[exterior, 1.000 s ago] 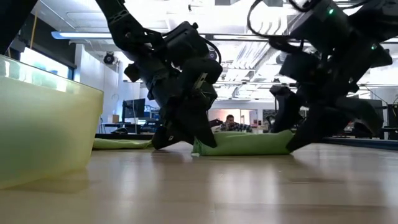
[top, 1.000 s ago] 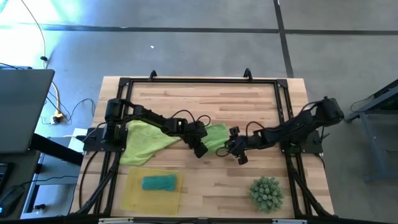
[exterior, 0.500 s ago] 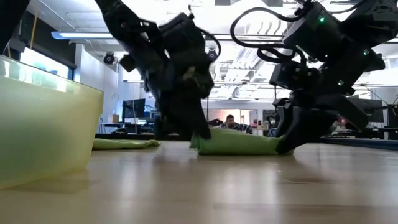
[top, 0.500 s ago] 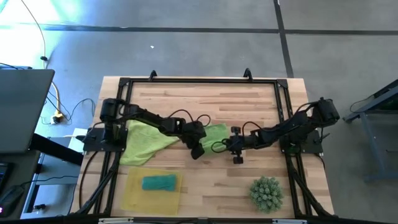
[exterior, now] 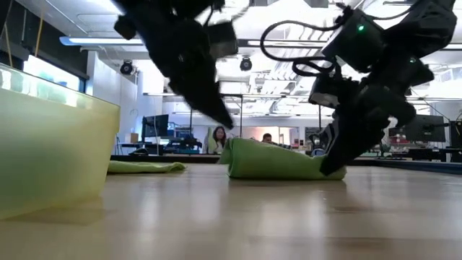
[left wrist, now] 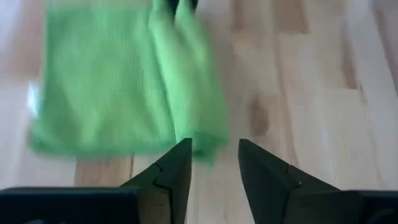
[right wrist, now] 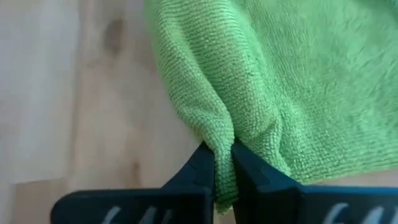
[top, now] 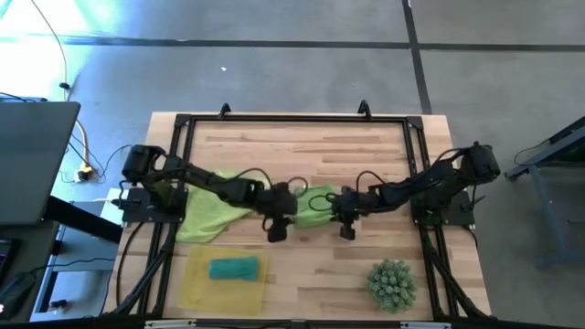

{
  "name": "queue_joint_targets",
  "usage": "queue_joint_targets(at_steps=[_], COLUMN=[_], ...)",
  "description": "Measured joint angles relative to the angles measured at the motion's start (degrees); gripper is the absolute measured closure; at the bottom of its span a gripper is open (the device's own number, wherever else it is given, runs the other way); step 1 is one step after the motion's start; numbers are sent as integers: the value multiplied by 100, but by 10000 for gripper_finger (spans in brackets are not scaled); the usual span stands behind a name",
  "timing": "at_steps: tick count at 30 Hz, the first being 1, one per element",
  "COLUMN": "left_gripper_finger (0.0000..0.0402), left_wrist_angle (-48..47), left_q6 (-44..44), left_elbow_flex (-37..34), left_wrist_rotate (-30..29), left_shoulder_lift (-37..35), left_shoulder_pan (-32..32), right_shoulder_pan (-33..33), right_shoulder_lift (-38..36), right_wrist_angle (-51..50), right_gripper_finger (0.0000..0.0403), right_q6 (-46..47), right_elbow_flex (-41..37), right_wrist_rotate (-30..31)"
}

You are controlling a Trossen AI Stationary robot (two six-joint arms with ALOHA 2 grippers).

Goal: Roll microfiber towels into tight, uniform cylinder then place into a basket
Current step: Roll the green microfiber towel

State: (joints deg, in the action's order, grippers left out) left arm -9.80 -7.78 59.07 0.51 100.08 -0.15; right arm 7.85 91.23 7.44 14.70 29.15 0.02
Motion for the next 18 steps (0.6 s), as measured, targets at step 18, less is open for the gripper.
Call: queue_joint_targets(at_steps=[18], left_gripper_finger=[236], left_wrist_angle=[1872], left_q6=[1381], left_elbow_flex=[13], left_wrist_rotate=[-2664], left_shoulder_lift=[1412], left_shoulder_pan=[-860], right_shoulder_pan=[-946], right_shoulder_lift=[-1], right_wrist_angle=[-96], right_gripper_finger=[396], right_q6=[752], right_elbow_flex=[-33], right_wrist_rotate=[-2161])
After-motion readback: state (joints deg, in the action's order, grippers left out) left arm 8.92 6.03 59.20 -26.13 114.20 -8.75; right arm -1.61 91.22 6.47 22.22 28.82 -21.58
